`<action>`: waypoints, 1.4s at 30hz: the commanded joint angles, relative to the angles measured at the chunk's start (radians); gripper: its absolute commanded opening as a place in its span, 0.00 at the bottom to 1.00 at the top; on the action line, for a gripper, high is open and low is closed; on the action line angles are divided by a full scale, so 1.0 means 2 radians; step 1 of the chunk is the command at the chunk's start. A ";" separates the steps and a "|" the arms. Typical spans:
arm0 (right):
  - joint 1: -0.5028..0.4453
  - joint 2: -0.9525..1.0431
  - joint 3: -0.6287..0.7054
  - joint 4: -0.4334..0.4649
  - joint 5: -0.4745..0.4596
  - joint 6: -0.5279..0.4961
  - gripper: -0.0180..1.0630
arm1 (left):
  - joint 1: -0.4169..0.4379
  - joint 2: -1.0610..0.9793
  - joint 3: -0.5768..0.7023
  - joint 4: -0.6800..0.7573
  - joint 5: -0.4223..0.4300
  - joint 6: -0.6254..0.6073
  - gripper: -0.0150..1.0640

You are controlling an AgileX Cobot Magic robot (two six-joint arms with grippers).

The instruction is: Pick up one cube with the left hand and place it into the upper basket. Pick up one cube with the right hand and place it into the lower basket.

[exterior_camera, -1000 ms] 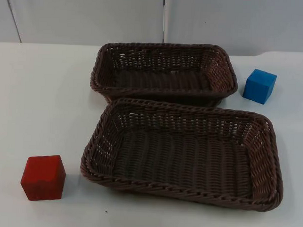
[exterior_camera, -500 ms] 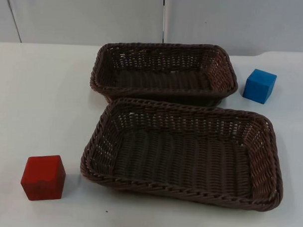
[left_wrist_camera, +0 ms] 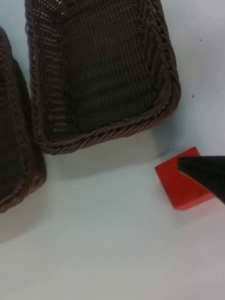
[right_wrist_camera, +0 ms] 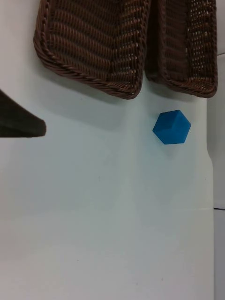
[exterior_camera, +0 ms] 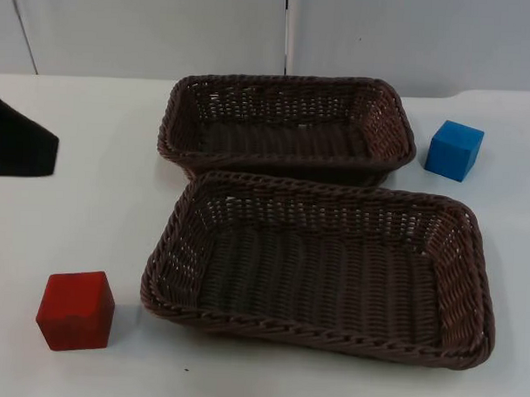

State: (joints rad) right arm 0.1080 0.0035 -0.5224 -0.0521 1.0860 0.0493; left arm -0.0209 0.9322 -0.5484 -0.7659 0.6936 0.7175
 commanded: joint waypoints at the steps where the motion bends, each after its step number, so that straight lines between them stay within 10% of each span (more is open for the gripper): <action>1: -0.003 -0.002 0.002 0.003 -0.004 -0.002 0.99 | 0.002 0.018 -0.004 -0.029 -0.001 0.005 0.99; 42: -0.003 -0.002 0.002 0.003 -0.004 -0.001 0.99 | -0.059 0.280 -0.004 0.037 -0.192 -0.097 0.99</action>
State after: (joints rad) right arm 0.1080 0.0035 -0.5224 -0.0521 1.0860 0.0493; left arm -0.1358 1.4864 -0.5500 -0.6911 0.3256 0.5318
